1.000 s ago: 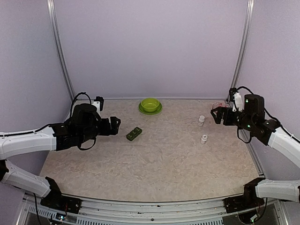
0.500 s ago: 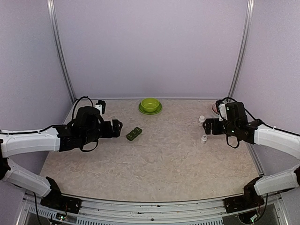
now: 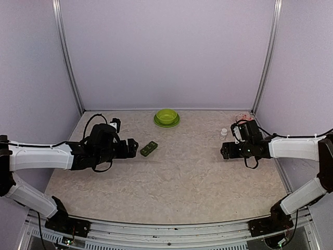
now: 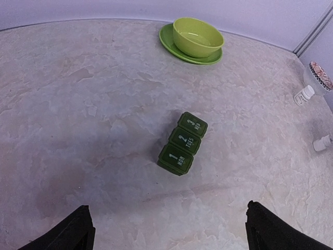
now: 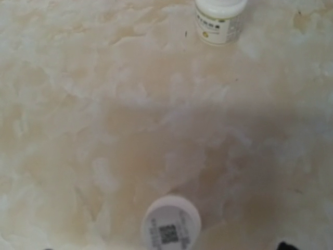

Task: Sort the pills into containers
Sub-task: Place the pill bottle at the center of the board.

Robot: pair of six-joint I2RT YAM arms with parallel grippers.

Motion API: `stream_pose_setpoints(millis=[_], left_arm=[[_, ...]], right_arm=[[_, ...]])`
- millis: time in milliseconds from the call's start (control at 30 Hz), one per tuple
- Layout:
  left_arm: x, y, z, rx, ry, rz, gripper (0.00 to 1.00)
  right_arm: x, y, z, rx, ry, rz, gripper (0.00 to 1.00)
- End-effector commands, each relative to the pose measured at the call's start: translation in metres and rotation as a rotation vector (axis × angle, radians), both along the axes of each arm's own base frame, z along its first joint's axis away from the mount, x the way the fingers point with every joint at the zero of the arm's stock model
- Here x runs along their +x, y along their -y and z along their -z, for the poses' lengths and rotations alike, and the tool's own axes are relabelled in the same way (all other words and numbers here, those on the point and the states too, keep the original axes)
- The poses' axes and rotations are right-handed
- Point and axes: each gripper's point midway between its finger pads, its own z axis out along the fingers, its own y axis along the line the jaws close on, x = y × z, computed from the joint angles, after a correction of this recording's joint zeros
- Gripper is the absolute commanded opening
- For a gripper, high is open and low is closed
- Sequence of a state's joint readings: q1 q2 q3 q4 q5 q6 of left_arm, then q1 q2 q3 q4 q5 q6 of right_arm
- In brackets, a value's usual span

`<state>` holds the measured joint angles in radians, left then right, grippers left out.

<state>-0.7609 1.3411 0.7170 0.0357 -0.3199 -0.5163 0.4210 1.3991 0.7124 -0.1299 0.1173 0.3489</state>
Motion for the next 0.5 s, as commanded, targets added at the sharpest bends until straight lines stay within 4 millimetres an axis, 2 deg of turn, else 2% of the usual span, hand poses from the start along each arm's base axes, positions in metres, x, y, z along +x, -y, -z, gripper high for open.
stream_pose_setpoints(millis=[0,267,467], left_arm=[[-0.001,0.004,0.002,-0.02,0.009,0.014,0.99],[-0.002,0.003,0.007,-0.017,0.003,0.015,0.99],[-0.002,0.005,0.008,-0.018,0.001,0.023,0.99]], right_arm=[[0.005,-0.006,-0.001,0.019,0.017,0.006,0.87],[0.012,-0.005,0.013,-0.009,0.006,0.016,0.69],[0.016,-0.006,0.014,-0.013,0.02,0.013,0.6]])
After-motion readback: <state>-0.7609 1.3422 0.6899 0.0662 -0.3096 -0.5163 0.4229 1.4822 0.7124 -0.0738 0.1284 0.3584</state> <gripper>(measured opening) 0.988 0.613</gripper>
